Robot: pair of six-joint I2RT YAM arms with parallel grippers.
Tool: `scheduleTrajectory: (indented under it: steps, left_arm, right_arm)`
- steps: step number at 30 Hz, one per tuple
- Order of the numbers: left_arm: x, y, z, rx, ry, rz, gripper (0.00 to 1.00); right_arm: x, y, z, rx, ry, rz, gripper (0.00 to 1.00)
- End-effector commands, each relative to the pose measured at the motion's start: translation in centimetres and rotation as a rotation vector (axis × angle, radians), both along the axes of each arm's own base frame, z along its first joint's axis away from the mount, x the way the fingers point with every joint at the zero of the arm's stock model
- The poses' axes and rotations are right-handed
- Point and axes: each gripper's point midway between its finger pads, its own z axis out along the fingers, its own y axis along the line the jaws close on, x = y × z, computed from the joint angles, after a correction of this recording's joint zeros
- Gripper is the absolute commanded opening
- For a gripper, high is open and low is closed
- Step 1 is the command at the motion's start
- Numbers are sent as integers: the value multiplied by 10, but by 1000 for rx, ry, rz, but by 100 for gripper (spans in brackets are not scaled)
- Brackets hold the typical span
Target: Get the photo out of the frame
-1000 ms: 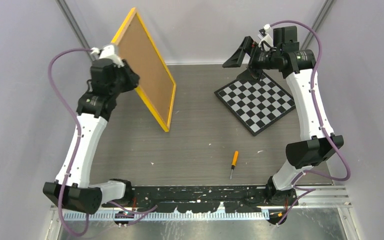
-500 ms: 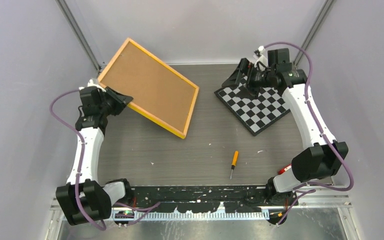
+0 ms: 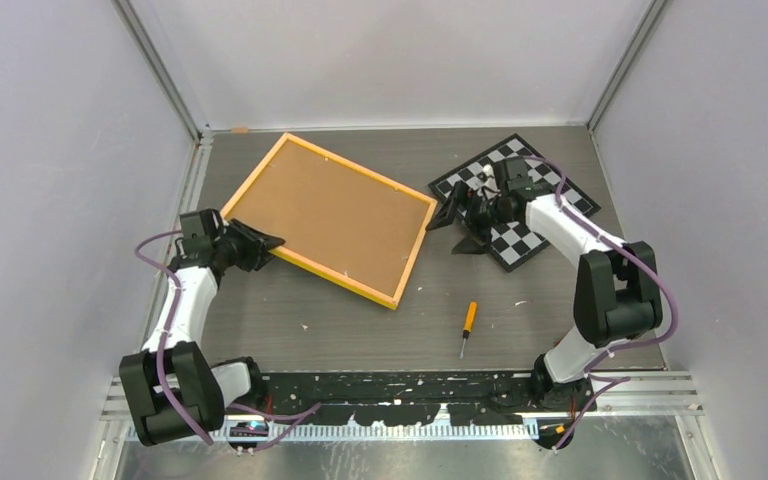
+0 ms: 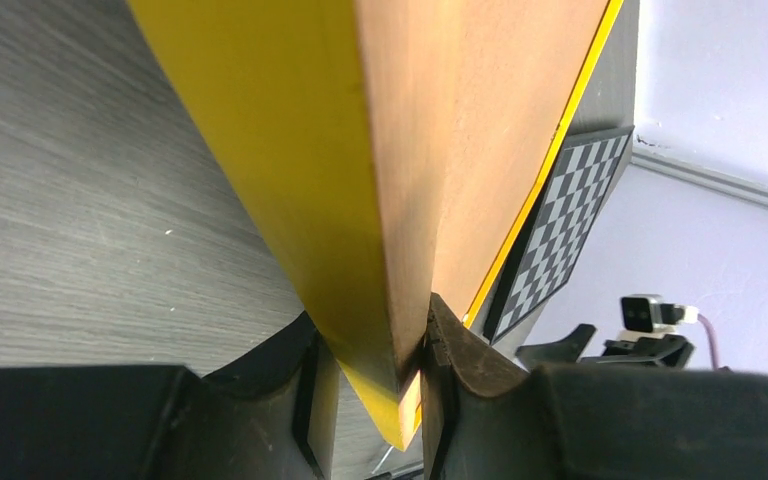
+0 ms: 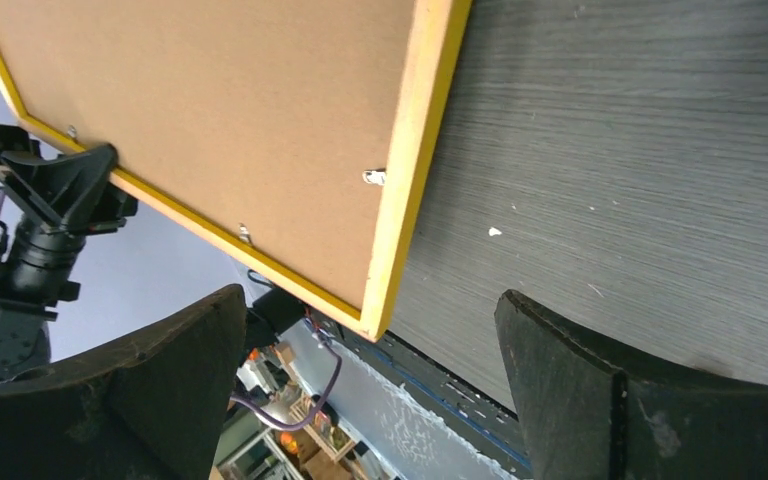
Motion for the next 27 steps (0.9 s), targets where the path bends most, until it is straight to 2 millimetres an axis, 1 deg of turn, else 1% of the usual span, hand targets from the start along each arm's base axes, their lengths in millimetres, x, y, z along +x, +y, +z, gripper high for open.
scheduleTrajectory:
  steps: [1, 4, 8, 12, 14, 15, 17, 18, 20, 23, 25, 27]
  left_arm:
    - [-9, 13, -27, 62, 56, 23, 0]
    - [-14, 10, -37, 19, 90, 37, 0]
    - [-17, 4, -40, -25, 111, 39, 0]
    - [-24, 0, -45, -47, 140, 30, 0]
    - [-28, -1, -48, -56, 152, 24, 0]
    - [-30, -2, -50, -58, 162, 24, 0]
    - [-36, -2, -55, -55, 190, 23, 0]
    - [-39, -3, -58, -55, 208, 23, 0]
    - [-43, -4, -63, -58, 236, 16, 4]
    - [-48, -5, -64, -48, 248, -12, 8]
    - [-52, -5, -65, -45, 258, -27, 10]
    - [-56, -7, -65, -52, 271, -42, 15]
  right_arm:
    - [-2, 21, -13, 5, -29, 31, 97]
    - [-14, 36, -31, -6, -9, 56, 96]
    - [-27, 58, -54, 6, 18, 86, 96]
    - [-24, 74, -67, 59, 31, 76, 96]
    - [-23, 78, -70, 77, 33, 74, 96]
    - [-23, 80, -71, 89, 37, 70, 94]
    - [-22, 83, -73, 104, 49, 65, 85]
    - [-22, 84, -73, 108, 54, 67, 79]
    - [-24, 85, -75, 109, 72, 81, 65]
    - [-27, 85, -75, 114, 95, 100, 36]
    - [-28, 84, -72, 119, 98, 98, 21]
    - [-27, 83, -69, 128, 99, 94, 9]
